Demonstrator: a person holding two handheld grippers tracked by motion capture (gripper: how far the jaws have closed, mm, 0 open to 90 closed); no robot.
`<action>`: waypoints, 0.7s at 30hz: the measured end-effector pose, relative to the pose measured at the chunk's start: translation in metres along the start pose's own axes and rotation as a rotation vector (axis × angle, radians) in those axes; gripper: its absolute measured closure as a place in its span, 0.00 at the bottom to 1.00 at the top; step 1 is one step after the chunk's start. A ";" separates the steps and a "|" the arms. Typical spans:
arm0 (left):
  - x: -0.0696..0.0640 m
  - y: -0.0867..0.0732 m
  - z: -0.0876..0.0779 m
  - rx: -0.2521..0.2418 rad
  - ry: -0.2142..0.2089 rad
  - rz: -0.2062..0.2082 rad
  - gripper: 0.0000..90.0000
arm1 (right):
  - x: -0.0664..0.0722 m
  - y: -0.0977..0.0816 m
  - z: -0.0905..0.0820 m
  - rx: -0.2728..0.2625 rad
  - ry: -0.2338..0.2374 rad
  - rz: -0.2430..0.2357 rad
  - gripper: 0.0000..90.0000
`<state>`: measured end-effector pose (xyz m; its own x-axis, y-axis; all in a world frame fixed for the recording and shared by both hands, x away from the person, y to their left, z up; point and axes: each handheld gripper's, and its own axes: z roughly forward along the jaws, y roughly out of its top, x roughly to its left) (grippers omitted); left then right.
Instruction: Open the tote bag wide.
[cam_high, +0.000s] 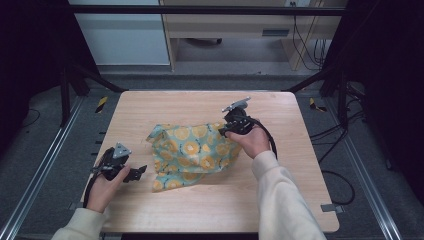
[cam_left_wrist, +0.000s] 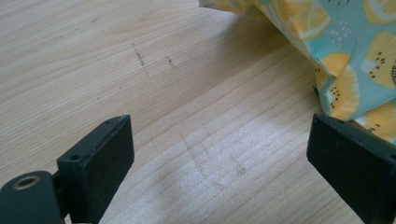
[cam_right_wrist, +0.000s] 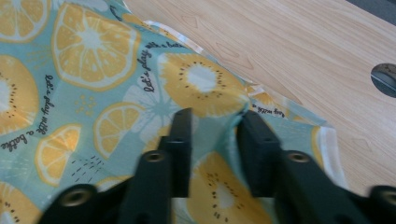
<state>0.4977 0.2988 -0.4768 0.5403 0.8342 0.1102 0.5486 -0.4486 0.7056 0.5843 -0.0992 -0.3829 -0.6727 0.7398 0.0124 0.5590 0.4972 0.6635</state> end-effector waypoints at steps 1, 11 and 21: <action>0.000 0.000 0.000 0.001 -0.001 -0.001 0.08 | 0.000 0.000 0.000 0.000 0.000 0.000 0.83; 0.002 -0.001 -0.001 0.004 0.004 -0.005 0.08 | 0.007 0.007 -0.019 -0.047 0.011 -0.029 1.00; 0.004 -0.001 -0.001 0.009 0.009 -0.012 0.08 | 0.029 0.021 -0.051 -0.145 0.007 -0.105 1.00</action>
<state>0.4983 0.3027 -0.4769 0.5276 0.8426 0.1081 0.5607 -0.4410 0.7008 0.5518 -0.0908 -0.3303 -0.7273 0.6839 -0.0579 0.4099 0.5005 0.7625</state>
